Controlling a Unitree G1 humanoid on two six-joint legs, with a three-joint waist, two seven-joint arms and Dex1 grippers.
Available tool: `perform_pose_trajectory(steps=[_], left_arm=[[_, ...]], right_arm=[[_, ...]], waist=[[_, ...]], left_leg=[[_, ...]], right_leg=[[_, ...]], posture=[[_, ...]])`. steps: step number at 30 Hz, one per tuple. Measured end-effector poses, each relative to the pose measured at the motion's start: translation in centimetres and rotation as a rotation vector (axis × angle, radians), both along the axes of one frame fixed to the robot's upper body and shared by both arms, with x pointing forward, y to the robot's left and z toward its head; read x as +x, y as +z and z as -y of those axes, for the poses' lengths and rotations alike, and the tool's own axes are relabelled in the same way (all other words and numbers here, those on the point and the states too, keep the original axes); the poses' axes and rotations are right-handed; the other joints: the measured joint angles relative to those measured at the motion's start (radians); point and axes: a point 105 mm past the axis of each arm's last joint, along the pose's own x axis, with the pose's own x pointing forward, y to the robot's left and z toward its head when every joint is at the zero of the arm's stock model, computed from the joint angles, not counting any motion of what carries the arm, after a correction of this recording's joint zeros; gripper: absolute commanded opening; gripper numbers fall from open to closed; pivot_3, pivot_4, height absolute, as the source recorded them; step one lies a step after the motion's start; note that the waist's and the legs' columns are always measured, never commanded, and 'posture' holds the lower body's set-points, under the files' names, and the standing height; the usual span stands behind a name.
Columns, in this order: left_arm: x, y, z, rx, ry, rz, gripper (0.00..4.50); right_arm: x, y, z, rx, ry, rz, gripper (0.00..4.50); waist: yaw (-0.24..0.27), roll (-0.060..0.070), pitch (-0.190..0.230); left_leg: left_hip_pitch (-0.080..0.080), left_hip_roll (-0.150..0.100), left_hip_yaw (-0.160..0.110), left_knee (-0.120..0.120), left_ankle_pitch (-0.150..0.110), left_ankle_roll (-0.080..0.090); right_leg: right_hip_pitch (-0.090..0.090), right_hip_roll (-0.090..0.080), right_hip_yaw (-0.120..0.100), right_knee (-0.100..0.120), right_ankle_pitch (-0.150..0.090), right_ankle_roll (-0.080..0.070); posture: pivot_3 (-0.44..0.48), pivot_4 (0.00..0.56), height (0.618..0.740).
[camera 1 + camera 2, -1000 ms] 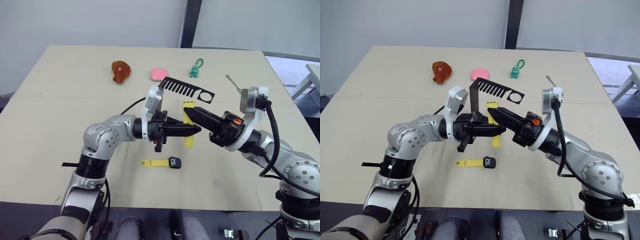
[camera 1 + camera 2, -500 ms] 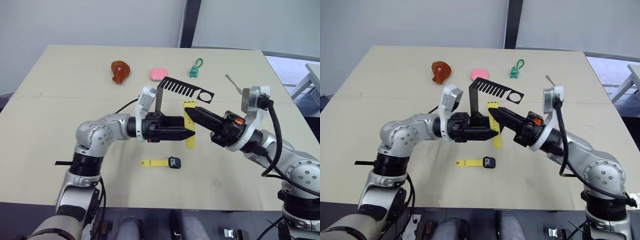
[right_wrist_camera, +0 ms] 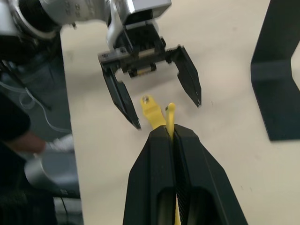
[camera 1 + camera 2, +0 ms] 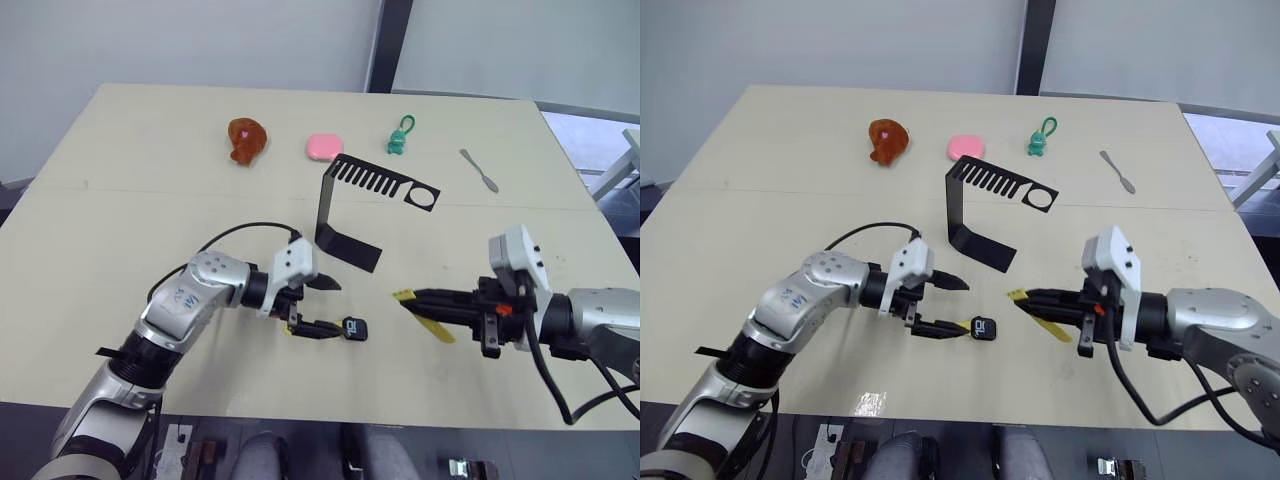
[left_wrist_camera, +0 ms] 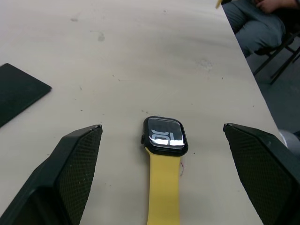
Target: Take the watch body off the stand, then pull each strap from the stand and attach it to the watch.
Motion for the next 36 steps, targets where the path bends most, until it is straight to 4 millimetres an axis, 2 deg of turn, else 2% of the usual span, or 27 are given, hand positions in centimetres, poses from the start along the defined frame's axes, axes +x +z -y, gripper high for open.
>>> perform_pose_trajectory(steps=[3,8,19,26,29,33,36], left_arm=[[-0.1,-0.7,1.1,0.003,0.007,0.018,4.45],[0.3,-1.7,1.8,0.027,0.053,0.052,4.45],[0.6,-3.3,2.1,0.072,0.073,0.119,4.45],[0.5,-3.5,2.1,0.071,0.083,0.118,4.45],[0.5,-3.5,2.1,0.072,0.082,0.118,3.63],[0.5,-3.5,1.9,0.078,0.082,0.098,1.72],[0.5,-3.4,2.0,0.079,0.079,0.086,1.60]], right_arm=[[-0.1,-1.2,0.5,-0.054,-0.006,0.022,0.00],[-0.4,-2.8,0.8,-0.113,-0.008,0.033,0.00],[-0.7,-3.6,1.0,-0.148,-0.011,0.051,0.00],[-1.0,-3.7,0.7,-0.145,0.002,0.052,0.00],[-1.0,-3.8,0.8,-0.147,-0.001,0.054,0.00],[-0.9,-3.8,0.8,-0.149,-0.005,0.060,0.00],[-0.8,-3.8,0.9,-0.161,-0.010,0.074,0.00]], waist=[[0.000,0.000,0.000],[-0.005,0.000,0.000],[-0.003,-0.001,0.000],[-0.003,-0.001,0.000],[-0.003,-0.001,0.000],[-0.003,-0.001,0.000],[-0.003,-0.001,0.000]], left_leg=[[0.000,0.000,0.000,0.002,0.000,0.000],[0.003,-0.001,0.000,0.002,0.002,0.000],[0.004,-0.001,0.000,0.002,0.004,0.000],[0.005,-0.001,0.000,0.002,0.004,0.000],[0.005,-0.001,0.000,0.002,0.004,0.000],[0.006,-0.002,0.000,0.003,0.004,0.000],[0.006,-0.002,0.000,0.003,0.004,0.000]], right_leg=[[0.000,0.000,0.000,0.001,0.000,0.000],[0.001,0.000,0.002,0.006,0.001,0.001],[0.001,0.000,0.002,0.008,0.001,0.000],[0.003,0.000,0.002,0.010,0.001,0.000],[0.003,0.000,0.002,0.010,0.001,0.000],[0.003,0.000,0.002,0.010,0.001,0.000],[0.003,0.000,0.002,0.010,0.001,0.000]], posture=[[0.000,0.150,0.740],[0.000,0.150,0.740],[0.000,0.150,0.740],[0.000,0.150,0.740],[0.000,0.150,0.740],[0.000,0.150,0.740],[0.000,0.150,0.740]])
